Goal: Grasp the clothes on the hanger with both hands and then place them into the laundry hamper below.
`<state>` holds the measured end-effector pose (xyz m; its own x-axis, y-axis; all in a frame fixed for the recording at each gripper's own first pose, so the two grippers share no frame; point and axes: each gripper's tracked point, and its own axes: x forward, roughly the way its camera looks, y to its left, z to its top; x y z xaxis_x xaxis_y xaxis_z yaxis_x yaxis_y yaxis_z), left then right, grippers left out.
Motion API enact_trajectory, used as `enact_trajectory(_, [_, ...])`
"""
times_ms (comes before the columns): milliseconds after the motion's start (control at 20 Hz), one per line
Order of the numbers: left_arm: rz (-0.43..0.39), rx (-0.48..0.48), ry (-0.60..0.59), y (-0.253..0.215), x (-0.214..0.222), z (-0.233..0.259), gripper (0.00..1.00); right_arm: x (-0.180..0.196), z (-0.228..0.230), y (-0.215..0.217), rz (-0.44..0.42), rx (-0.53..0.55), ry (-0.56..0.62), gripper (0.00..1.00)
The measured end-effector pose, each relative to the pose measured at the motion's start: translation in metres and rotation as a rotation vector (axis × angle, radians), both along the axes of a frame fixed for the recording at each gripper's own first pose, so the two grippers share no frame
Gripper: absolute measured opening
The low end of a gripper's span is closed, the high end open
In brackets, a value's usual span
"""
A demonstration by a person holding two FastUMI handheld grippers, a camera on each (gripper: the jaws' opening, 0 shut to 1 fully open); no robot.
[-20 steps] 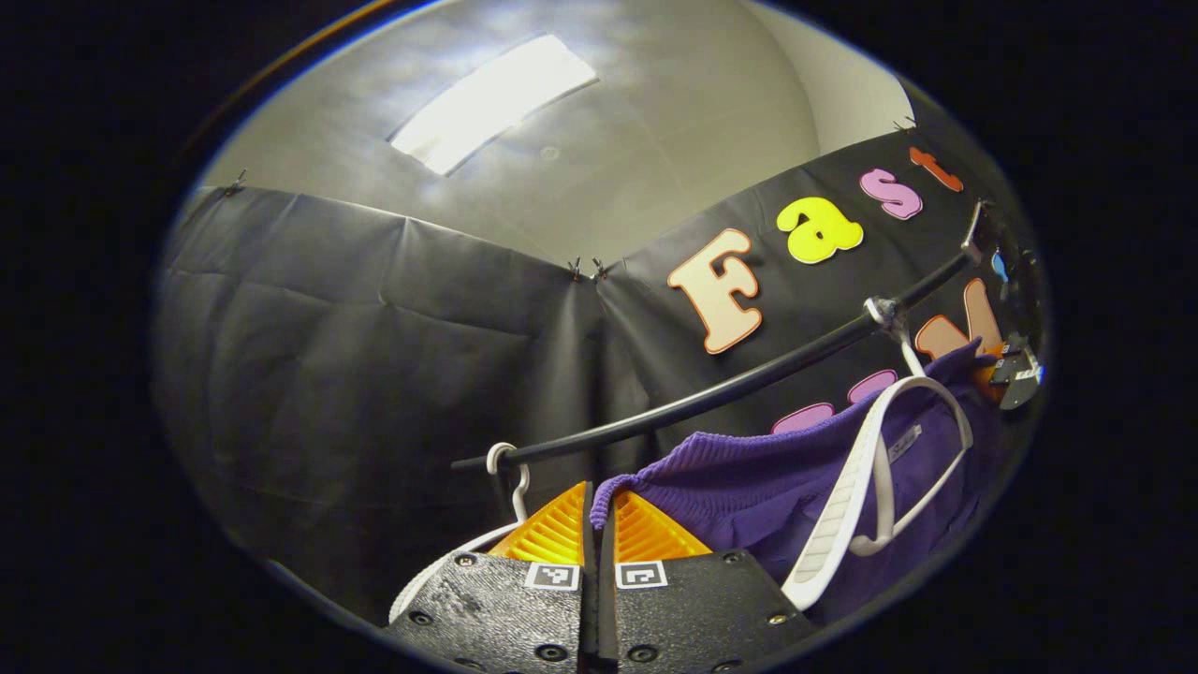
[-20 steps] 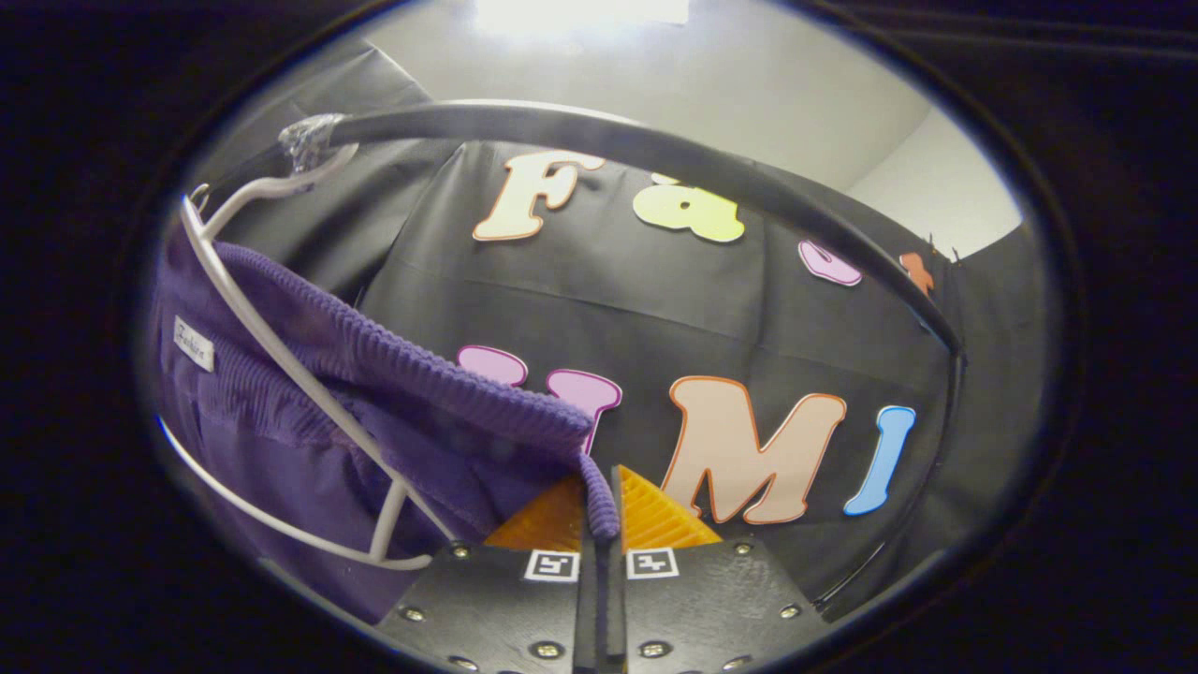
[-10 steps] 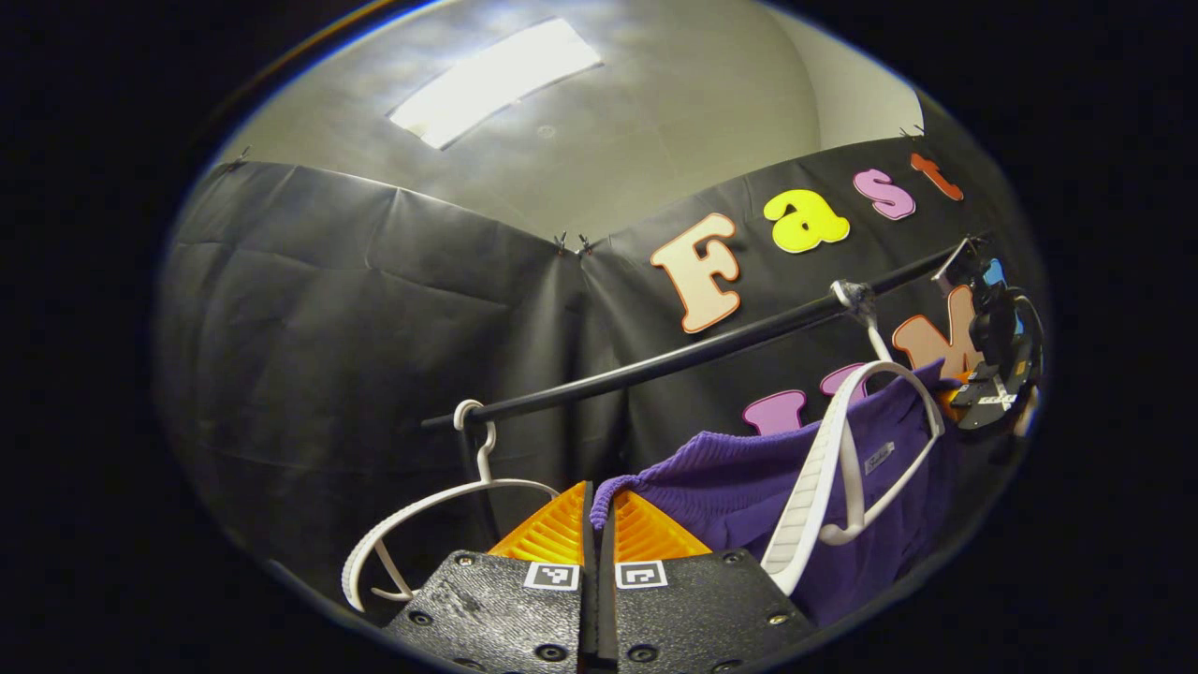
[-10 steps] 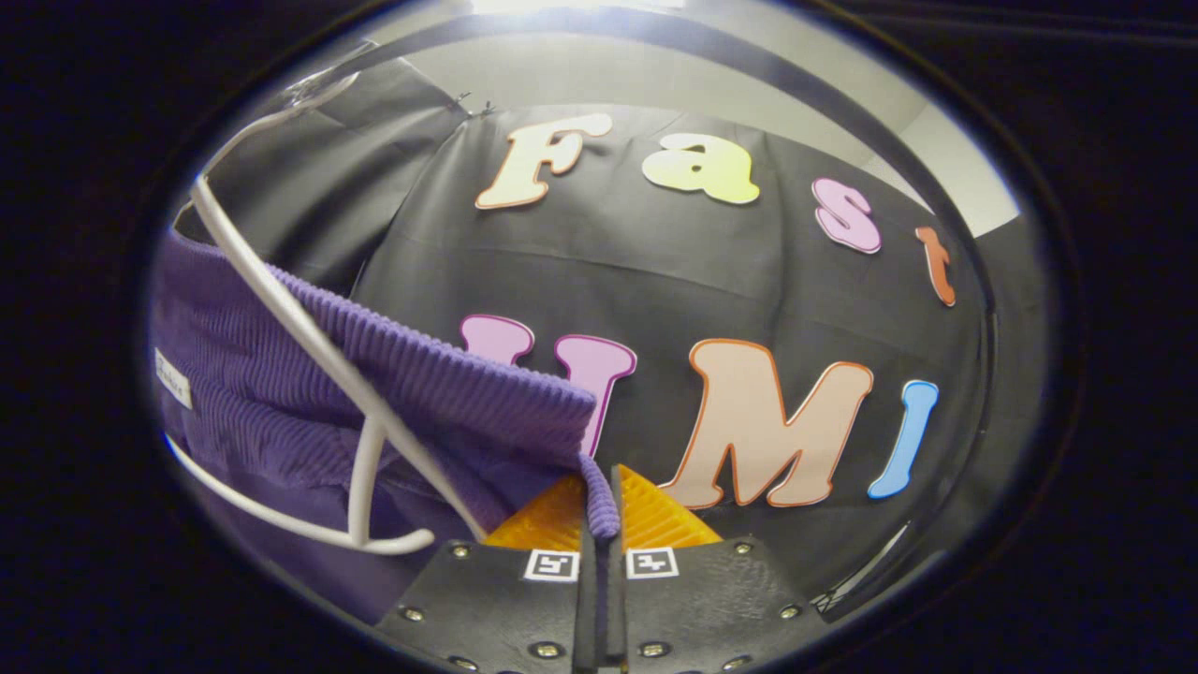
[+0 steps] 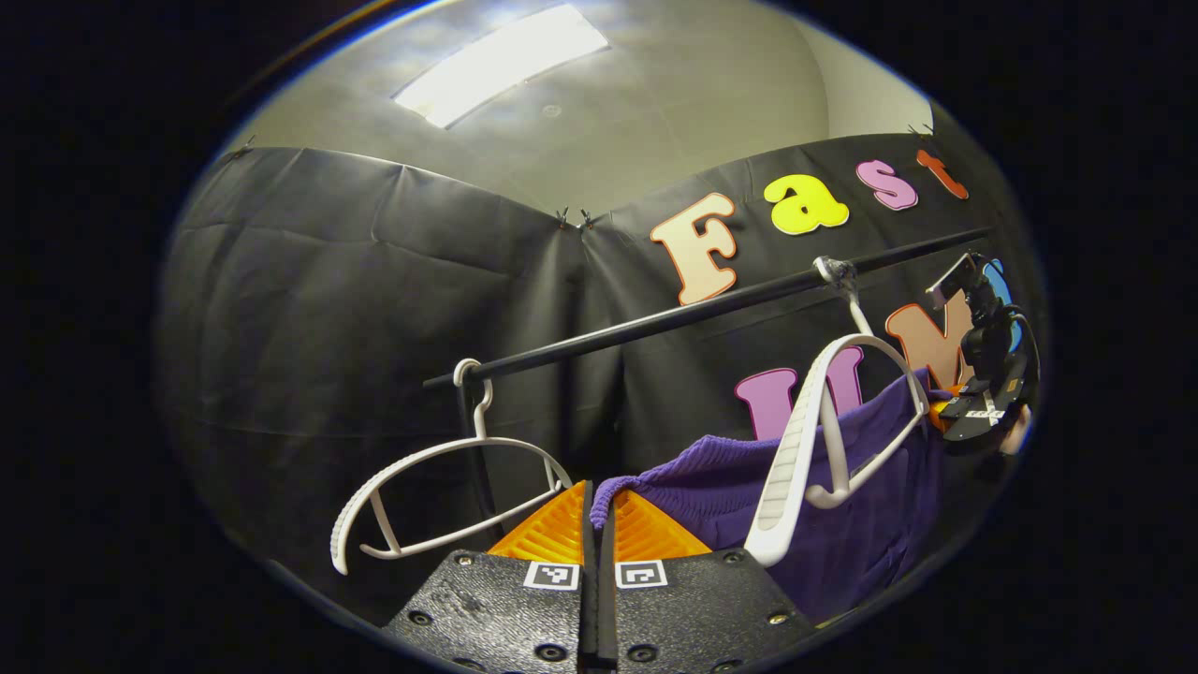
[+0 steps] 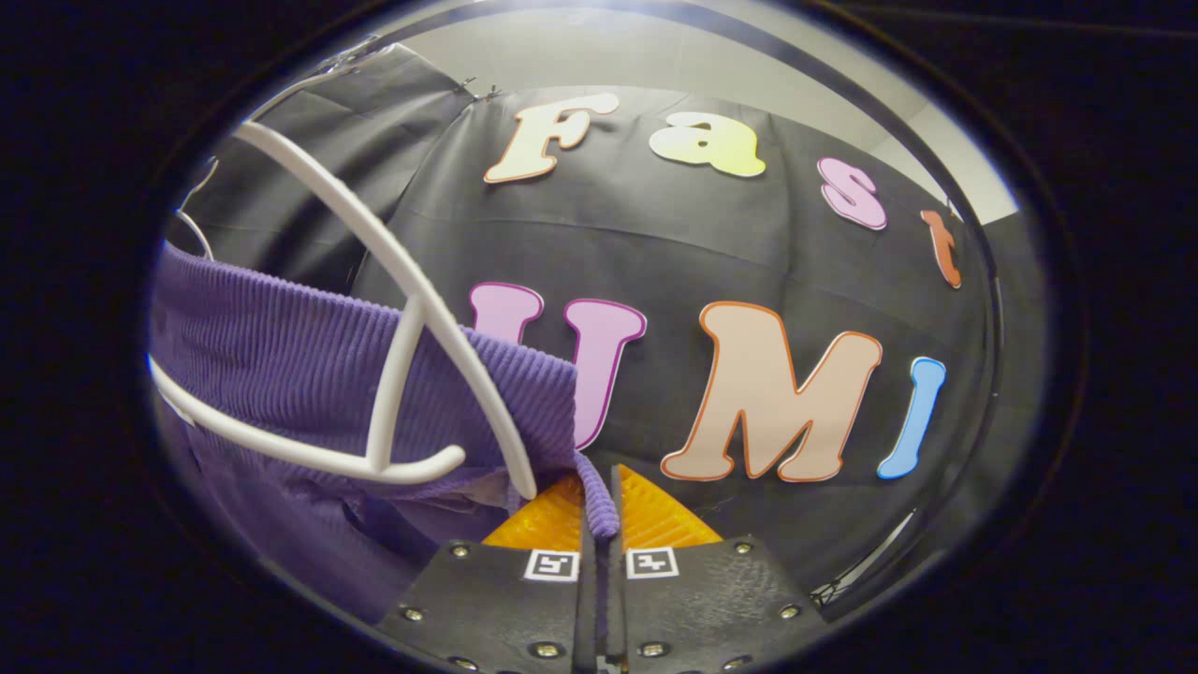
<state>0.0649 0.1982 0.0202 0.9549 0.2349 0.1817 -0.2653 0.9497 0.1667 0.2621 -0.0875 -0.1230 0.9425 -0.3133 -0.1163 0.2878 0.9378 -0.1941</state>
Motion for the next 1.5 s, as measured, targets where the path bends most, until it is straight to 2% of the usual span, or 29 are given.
enact_trajectory(300, [0.006, 0.013, 0.029, -0.008, -0.01, -0.012, 0.0, -0.019, -0.021, 0.001, -0.001, 0.02, 0.042, 0.04])
enact_trajectory(850, [0.019, 0.063, 0.083, -0.019, -0.031, -0.032, 0.0, -0.059, -0.044, 0.007, 0.012, -0.005, 0.089, 0.04])
enact_trajectory(1250, [-0.02, 0.1, 0.106, -0.041, -0.034, -0.036, 0.0, -0.088, -0.066, 0.018, 0.027, -0.008, 0.137, 0.04])
enact_trajectory(1450, [-0.069, 0.065, 0.117, -0.064, -0.028, -0.044, 0.0, -0.097, -0.067, 0.042, 0.068, 0.014, 0.144, 0.02])
enact_trajectory(1500, [-0.088, 0.057, 0.124, -0.071, -0.026, -0.047, 0.0, -0.099, -0.066, 0.049, 0.079, 0.017, 0.144, 0.04])
